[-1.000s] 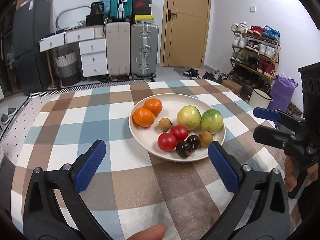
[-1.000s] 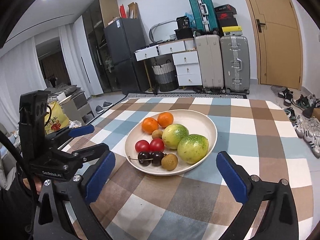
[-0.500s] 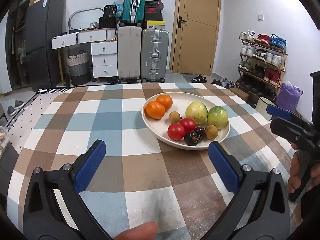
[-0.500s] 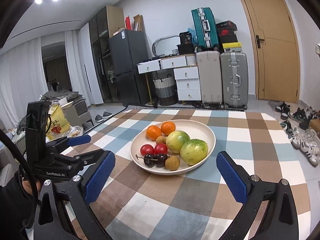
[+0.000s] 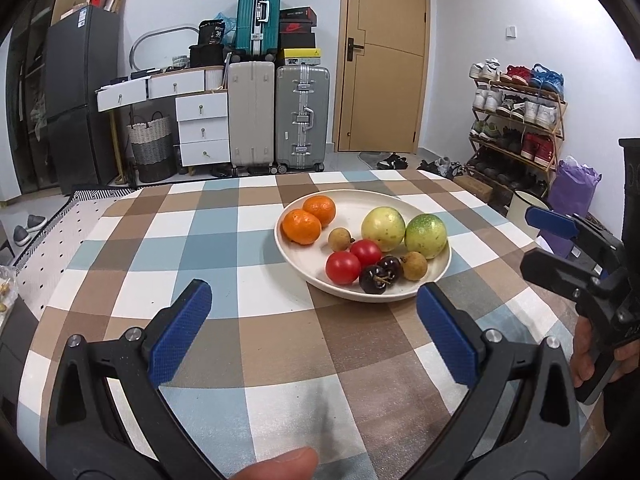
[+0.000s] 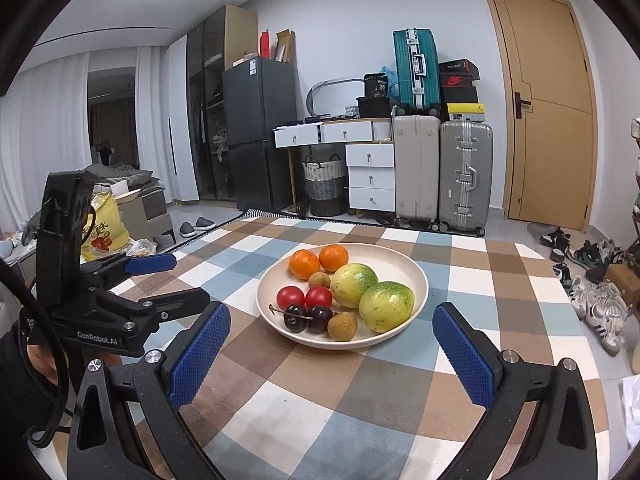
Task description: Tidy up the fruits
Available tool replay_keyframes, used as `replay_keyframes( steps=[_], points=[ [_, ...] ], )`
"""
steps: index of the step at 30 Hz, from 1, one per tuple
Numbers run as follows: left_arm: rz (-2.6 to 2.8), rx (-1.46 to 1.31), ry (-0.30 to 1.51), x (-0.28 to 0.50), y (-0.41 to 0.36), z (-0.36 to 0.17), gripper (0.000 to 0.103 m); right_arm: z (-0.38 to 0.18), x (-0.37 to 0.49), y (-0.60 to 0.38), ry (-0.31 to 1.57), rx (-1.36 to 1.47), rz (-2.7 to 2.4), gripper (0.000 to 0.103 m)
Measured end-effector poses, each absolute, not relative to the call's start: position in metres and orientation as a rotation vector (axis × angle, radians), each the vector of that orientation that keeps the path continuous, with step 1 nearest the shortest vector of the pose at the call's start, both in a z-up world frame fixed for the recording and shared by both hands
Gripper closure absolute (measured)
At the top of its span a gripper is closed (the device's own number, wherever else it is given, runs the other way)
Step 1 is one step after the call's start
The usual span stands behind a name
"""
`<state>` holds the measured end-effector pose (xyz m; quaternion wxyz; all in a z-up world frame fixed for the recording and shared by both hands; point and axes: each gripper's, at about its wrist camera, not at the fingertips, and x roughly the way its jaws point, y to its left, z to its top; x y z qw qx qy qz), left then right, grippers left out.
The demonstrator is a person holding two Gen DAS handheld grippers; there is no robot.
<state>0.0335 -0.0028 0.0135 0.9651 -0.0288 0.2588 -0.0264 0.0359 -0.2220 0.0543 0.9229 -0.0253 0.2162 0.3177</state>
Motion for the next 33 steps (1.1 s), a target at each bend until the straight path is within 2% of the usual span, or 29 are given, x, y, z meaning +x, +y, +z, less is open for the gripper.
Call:
replay_keyframes(
  steps=[33],
  points=[
    [-0.064, -0.056, 0.524, 0.0349, -0.0045, 0.0131, 0.001, 0.054, 0.0381, -0.2229, 0.452, -0.043, 0.649, 0.0]
  ],
)
